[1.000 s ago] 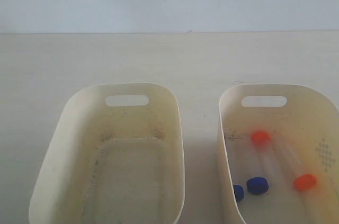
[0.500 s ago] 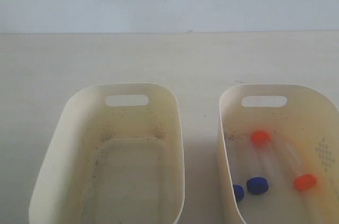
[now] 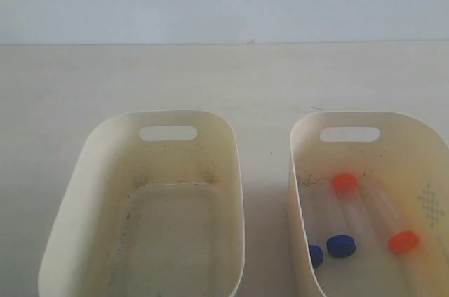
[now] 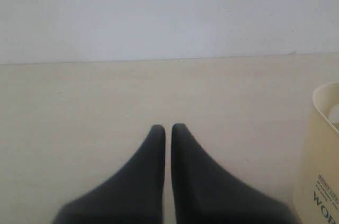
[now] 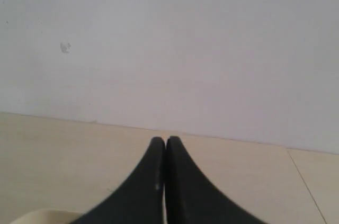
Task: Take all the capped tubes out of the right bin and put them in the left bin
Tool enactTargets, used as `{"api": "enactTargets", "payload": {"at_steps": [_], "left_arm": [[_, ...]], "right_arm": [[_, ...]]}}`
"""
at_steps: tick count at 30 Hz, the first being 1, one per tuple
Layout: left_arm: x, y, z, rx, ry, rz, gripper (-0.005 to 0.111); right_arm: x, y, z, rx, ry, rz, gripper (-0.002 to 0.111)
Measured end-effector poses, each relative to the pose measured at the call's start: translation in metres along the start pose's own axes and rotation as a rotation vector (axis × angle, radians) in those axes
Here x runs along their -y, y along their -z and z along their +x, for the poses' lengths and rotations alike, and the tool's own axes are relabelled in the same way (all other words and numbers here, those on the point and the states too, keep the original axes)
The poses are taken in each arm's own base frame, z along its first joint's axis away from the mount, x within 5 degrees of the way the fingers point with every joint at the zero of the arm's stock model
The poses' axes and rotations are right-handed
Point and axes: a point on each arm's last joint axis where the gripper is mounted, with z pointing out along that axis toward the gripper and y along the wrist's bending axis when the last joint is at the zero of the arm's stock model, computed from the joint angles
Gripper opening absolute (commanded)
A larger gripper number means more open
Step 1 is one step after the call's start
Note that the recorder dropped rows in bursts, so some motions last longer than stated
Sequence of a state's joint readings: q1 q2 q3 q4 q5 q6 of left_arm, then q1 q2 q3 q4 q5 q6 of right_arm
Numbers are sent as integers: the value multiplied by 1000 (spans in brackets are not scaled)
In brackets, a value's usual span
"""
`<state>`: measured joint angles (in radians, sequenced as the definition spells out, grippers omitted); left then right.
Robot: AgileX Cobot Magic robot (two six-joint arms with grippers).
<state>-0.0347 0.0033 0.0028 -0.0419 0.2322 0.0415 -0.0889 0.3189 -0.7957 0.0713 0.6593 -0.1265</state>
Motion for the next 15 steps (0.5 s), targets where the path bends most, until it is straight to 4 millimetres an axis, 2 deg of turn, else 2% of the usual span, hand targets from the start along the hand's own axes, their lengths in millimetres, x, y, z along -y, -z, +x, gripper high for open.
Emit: {"api": "enactTargets", "payload": {"at_steps": [3, 8, 10, 15], "left_arm": [[0, 0, 0, 0, 0, 0, 4], [0, 0, 0, 0, 0, 0, 4], [0, 0, 0, 0, 0, 0, 4], [0, 0, 0, 0, 0, 0, 4]], "right_arm": [[-1, 0, -4, 36, -33, -14, 0], [-9, -4, -5, 39, -182, -109, 0], [-16, -13, -2, -8, -232, -188, 0], [-33, -49, 13, -203, -214, -381, 0]]}}
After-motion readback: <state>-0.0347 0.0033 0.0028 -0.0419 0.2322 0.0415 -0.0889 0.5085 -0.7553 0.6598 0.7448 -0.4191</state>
